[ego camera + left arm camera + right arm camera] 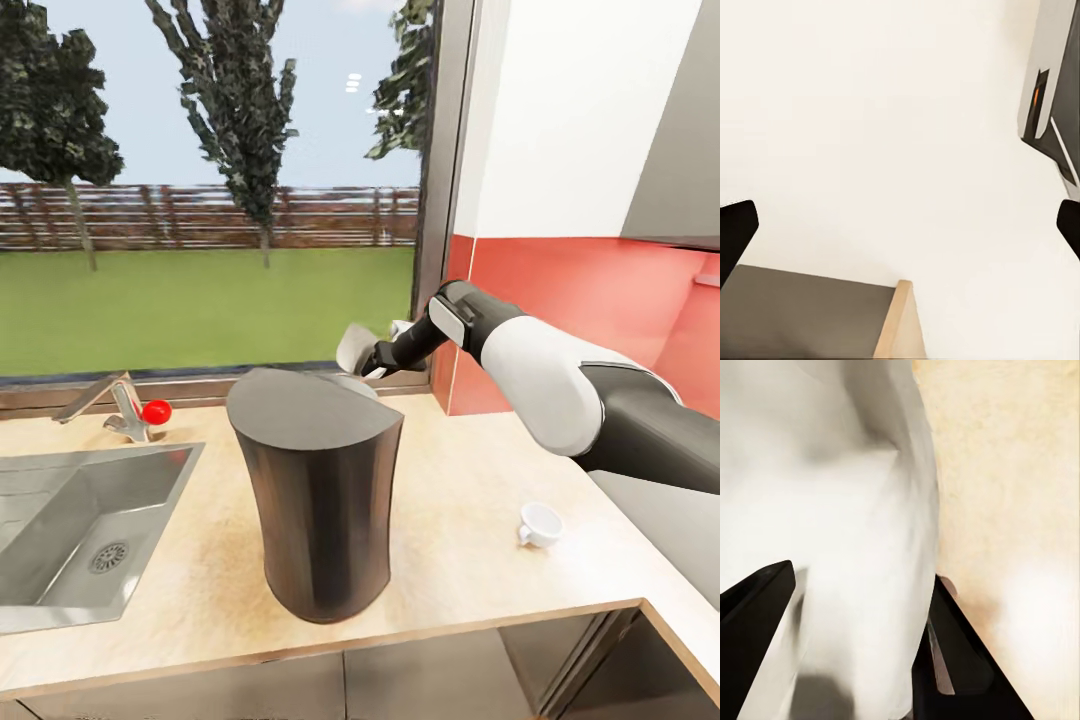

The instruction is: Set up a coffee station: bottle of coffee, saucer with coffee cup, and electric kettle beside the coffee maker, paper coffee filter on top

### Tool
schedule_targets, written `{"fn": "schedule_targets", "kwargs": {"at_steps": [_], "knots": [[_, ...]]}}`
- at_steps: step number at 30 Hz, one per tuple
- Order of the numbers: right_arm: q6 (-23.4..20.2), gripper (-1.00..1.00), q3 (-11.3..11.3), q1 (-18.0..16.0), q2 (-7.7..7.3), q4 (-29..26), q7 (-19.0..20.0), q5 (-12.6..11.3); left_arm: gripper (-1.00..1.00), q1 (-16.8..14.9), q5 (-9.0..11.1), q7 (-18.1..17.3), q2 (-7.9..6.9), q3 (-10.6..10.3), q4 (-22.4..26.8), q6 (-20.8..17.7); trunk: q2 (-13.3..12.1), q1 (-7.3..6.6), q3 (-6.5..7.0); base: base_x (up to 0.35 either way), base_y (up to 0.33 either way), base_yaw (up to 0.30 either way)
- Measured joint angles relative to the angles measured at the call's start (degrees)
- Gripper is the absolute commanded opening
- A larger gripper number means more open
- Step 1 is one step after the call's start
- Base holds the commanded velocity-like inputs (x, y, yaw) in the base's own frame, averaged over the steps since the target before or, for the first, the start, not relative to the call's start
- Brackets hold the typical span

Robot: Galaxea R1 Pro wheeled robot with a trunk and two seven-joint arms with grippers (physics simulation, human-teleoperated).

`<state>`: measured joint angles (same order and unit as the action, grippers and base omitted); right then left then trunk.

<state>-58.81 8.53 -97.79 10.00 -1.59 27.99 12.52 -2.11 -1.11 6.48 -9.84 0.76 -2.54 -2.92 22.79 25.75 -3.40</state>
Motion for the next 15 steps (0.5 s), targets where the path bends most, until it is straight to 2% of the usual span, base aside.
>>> {"fn": "schedule_targets", "kwargs": {"at_steps": [15], "knots": [[-0.02,-1.0,0.01,0.0,-0.01,0.0,0.01,-0.03,1.0,0.08,0.0,0.02,-0.08,0.03,-0.02,0.01,0.0,0.0,-0.13,0.0,0.0,0.015]]}}
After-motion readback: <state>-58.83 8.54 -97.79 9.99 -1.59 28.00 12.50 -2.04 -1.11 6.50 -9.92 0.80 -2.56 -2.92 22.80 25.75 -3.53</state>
